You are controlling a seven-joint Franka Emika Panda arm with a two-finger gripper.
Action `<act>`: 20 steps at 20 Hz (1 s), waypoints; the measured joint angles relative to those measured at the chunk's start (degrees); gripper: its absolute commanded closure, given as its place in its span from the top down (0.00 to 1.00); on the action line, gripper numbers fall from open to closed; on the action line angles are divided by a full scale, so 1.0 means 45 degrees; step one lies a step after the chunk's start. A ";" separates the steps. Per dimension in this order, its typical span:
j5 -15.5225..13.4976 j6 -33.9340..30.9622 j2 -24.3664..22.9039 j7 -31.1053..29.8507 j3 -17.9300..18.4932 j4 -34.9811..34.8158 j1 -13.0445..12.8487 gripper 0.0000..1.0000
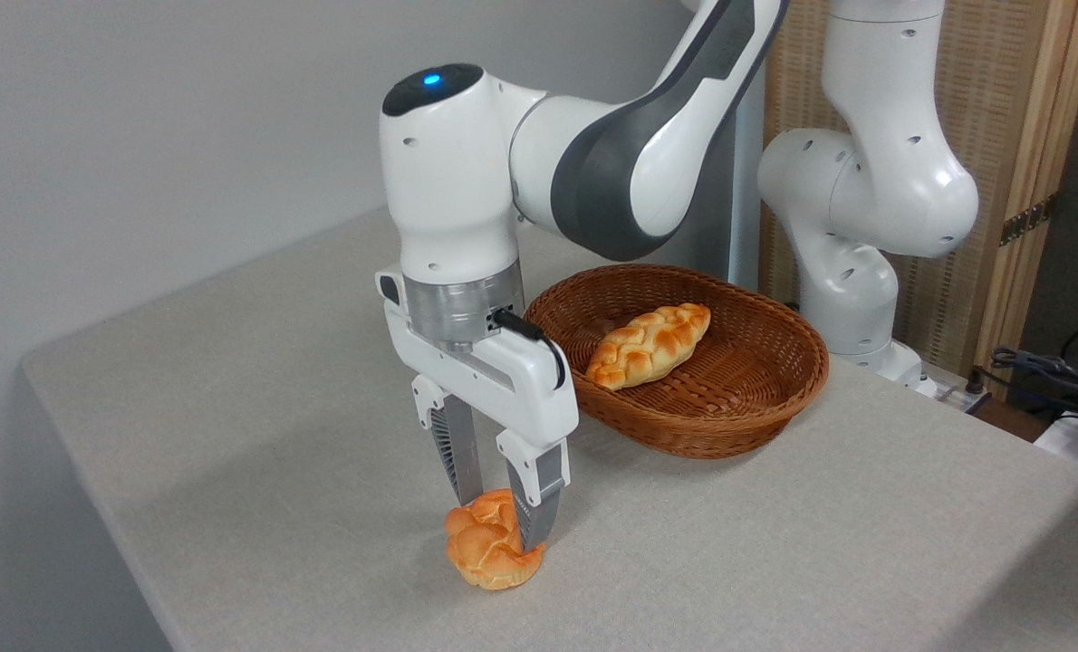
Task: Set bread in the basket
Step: 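Close the gripper fingers around the round bread roll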
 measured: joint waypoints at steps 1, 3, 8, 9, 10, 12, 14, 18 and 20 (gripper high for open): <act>0.0000 0.0057 0.0046 0.0000 0.0000 0.0000 -0.0011 0.78; 0.0000 0.0231 0.0088 0.0000 0.0000 0.0000 -0.0015 0.51; 0.0000 0.0282 0.0103 0.0000 0.0000 -0.0007 -0.0016 0.25; 0.0001 0.0282 0.0109 0.0000 0.0001 -0.0011 -0.0016 0.25; 0.0002 0.0282 0.0109 0.0000 0.0001 -0.0012 -0.0016 0.25; 0.0002 0.0282 0.0109 0.0000 0.0001 -0.0013 -0.0016 0.25; 0.0002 0.0282 0.0109 0.0000 0.0001 -0.0013 -0.0016 0.25; 0.0002 0.0239 0.0093 0.0002 0.0001 -0.0012 -0.0016 0.25; 0.0002 0.0003 0.0044 0.0005 0.0000 0.0005 -0.0016 0.21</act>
